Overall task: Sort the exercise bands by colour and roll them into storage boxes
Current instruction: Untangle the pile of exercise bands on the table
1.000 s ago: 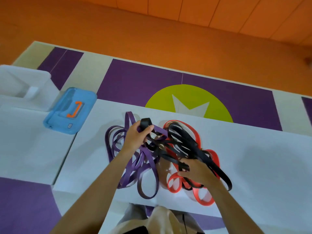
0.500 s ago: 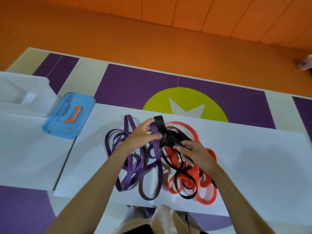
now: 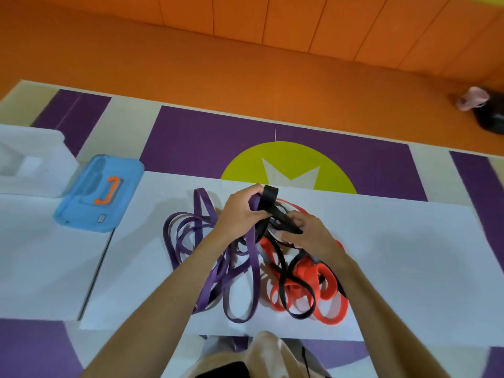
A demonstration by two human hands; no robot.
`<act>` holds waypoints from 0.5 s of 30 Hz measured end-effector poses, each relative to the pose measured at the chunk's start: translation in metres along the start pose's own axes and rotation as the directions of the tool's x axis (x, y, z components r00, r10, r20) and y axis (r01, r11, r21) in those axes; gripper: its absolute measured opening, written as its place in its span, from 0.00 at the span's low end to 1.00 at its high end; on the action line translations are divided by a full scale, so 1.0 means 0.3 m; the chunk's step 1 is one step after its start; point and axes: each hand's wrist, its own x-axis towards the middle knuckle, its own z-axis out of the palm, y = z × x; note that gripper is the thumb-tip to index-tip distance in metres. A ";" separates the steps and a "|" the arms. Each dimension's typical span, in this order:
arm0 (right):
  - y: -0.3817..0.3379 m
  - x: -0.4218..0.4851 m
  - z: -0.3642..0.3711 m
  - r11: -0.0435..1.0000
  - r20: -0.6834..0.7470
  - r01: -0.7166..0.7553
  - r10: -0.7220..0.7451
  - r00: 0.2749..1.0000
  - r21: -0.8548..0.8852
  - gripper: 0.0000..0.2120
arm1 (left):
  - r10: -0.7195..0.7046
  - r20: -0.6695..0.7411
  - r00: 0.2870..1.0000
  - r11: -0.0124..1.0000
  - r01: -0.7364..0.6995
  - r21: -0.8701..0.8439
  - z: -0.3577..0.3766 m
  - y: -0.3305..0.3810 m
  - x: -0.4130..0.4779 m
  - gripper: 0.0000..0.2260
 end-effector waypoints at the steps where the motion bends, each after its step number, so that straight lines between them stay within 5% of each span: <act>1: 0.032 0.006 0.008 0.992 -0.005 0.024 -0.025 1.000 -0.124 0.09 | -0.001 -0.017 1.000 1.000 0.001 -0.012 -0.001 0.013 -0.001 0.11; 4: 0.162 0.010 0.038 0.970 -0.013 -0.030 0.028 1.000 -0.242 0.06 | -0.034 -0.125 0.992 0.999 0.029 -0.040 -0.039 0.028 0.013 0.08; 10: 0.250 -0.009 0.020 0.973 -0.085 -0.170 0.158 0.984 -0.158 0.11 | -0.047 -0.180 0.982 0.996 0.059 0.061 -0.158 0.011 0.019 0.10; 15: 0.127 -0.025 -0.140 0.999 -0.250 -0.053 0.048 0.967 -0.013 0.09 | -0.085 -0.181 0.980 0.989 0.104 0.100 -0.215 -0.007 0.015 0.11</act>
